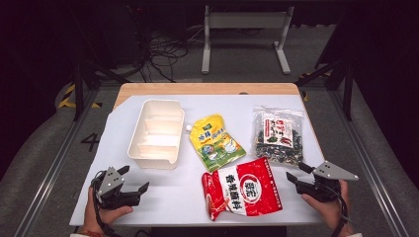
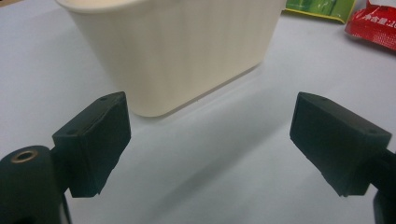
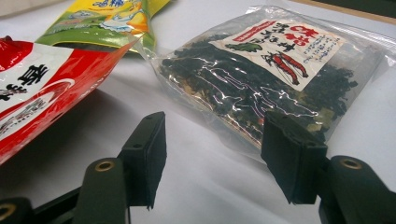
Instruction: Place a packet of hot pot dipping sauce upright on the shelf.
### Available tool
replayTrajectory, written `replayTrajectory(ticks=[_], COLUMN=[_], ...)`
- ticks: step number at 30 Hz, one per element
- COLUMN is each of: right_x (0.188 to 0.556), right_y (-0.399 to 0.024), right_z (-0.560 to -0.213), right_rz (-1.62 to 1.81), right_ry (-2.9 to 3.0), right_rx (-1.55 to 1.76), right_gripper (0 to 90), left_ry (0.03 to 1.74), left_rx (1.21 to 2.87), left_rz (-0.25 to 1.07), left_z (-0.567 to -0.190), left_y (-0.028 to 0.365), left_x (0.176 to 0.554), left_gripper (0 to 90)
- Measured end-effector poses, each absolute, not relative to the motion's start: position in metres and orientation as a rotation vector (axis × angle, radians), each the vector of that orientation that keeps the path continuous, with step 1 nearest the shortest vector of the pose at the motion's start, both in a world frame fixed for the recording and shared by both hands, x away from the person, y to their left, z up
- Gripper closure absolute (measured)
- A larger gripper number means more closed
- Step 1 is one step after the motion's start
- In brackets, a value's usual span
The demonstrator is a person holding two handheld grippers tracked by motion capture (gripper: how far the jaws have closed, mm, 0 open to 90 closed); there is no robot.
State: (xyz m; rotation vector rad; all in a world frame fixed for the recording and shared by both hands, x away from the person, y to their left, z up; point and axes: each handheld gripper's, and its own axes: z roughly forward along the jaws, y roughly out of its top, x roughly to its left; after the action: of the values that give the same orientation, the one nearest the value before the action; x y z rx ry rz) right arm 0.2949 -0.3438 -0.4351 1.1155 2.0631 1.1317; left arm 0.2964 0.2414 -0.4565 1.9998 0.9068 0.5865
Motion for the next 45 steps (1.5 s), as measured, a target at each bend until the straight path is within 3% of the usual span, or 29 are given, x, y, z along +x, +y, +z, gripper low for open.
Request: replayTrajectory(ticks=[26,45], right_x=[0.301,0.33], right_y=[-0.349,-0.352], right_z=[-0.43,-0.42], right_rz=[1.151,1.14], right_ry=[2.033,2.028], right_rx=[1.15,1.151], right_gripper=[41.0,40.1], left_ry=[0.898,0.932], left_rx=[2.031,2.027], left_rz=[0.567,0.57], left_z=[-0.458,-0.46], left_y=[0.242,0.249], left_x=[0.294,0.283], left_gripper=[14.1,14.5])
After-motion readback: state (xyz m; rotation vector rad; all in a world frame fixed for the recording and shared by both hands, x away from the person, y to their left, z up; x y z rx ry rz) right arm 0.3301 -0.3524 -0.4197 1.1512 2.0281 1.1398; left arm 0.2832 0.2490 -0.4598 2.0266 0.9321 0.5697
